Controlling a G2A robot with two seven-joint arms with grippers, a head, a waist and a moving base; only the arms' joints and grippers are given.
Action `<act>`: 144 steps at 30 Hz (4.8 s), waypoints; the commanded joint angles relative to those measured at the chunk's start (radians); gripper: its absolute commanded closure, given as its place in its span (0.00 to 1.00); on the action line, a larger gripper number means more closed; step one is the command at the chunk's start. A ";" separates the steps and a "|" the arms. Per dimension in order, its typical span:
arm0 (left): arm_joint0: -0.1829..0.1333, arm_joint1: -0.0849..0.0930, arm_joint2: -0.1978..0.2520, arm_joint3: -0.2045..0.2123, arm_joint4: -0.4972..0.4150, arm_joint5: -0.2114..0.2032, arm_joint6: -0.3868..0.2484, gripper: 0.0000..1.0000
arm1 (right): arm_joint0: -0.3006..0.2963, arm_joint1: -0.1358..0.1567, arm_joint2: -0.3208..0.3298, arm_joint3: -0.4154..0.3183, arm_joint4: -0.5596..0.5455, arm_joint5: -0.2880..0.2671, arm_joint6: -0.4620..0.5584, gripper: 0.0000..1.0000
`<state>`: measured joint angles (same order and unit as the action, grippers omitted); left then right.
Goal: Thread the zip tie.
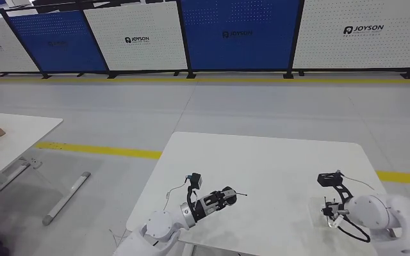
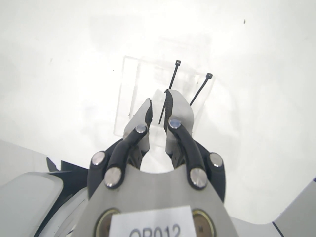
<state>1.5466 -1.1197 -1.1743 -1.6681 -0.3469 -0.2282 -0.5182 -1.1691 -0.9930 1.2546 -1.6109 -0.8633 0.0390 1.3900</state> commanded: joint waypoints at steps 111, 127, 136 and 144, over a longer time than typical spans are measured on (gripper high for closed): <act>-0.007 0.001 0.022 -0.015 0.082 0.020 0.002 1.00 | -0.543 0.070 0.309 -0.469 0.238 0.085 -0.785 1.00; -0.018 -0.006 0.151 -0.018 0.312 0.072 0.038 1.00 | -0.543 0.070 0.309 -0.469 0.238 0.085 -0.785 1.00; -0.033 -0.018 0.157 -0.038 0.225 0.060 0.133 1.00 | -0.543 0.070 0.309 -0.469 0.238 0.085 -0.785 1.00; -0.051 -0.025 0.178 -0.045 0.262 0.070 0.203 1.00 | -0.543 0.070 0.309 -0.469 0.238 0.085 -0.785 1.00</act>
<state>1.4952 -1.1449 -0.9951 -1.7134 -0.0832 -0.1571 -0.3147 -1.7125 -0.9231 1.5638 -2.0799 -0.6257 0.1236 0.6047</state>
